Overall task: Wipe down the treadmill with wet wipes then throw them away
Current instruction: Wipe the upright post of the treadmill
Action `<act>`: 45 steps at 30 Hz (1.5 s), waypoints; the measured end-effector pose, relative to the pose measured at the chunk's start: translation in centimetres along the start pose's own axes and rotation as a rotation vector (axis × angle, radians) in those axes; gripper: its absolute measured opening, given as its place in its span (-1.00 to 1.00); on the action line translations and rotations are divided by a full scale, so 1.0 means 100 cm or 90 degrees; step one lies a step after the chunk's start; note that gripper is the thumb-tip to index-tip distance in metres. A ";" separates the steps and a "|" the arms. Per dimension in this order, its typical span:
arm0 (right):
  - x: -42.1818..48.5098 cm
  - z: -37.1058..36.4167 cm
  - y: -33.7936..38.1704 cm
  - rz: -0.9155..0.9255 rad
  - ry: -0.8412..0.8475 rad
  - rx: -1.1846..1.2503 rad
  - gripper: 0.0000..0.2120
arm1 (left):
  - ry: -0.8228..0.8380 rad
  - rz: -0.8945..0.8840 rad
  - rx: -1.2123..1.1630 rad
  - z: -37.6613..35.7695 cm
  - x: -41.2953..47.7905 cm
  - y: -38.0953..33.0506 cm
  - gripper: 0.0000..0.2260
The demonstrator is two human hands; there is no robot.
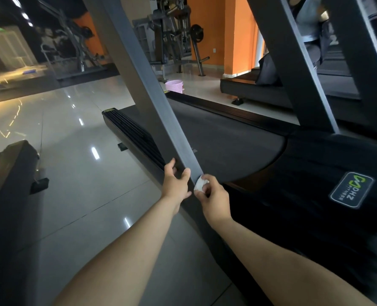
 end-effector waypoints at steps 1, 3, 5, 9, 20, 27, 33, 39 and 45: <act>0.007 -0.002 0.009 0.004 0.001 0.010 -0.64 | 0.004 0.002 0.013 0.001 0.001 -0.001 -0.48; 0.027 -0.009 0.035 0.033 0.002 0.021 -0.67 | 0.011 0.006 0.033 0.004 0.006 -0.001 -0.54; 0.048 -0.018 0.059 0.051 -0.004 0.043 -0.69 | 0.013 0.032 0.031 0.008 0.014 -0.004 -0.65; 0.061 -0.023 0.076 0.049 0.006 0.089 -0.70 | -0.027 -0.010 0.005 0.009 0.032 -0.015 -0.70; -0.031 0.013 -0.043 -0.086 -0.016 -0.002 -0.68 | 0.031 -0.058 0.055 0.002 0.012 0.035 -0.42; -0.071 0.023 -0.090 -0.176 -0.008 -0.094 -0.68 | 0.055 -0.071 0.111 -0.009 -0.017 0.077 -0.31; -0.077 0.025 -0.090 -0.209 0.003 -0.129 -0.76 | 0.037 -0.062 0.122 -0.011 -0.023 0.088 -0.33; -0.034 0.021 -0.030 -0.133 0.008 -0.001 -0.61 | 0.022 -0.054 0.144 -0.010 -0.020 0.078 -0.33; 0.003 0.008 0.015 -0.093 0.015 0.044 -0.55 | -0.033 -0.010 0.126 -0.004 -0.007 0.054 -0.61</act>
Point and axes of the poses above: each hand's wrist, its own x-axis towards the middle knuckle, its own z-axis out of the back of the hand, y = z × x, the point moved 2 cm from there along x, towards the middle knuckle, and after that the axes turned 9 degrees about -y, right-handed, at the moved point
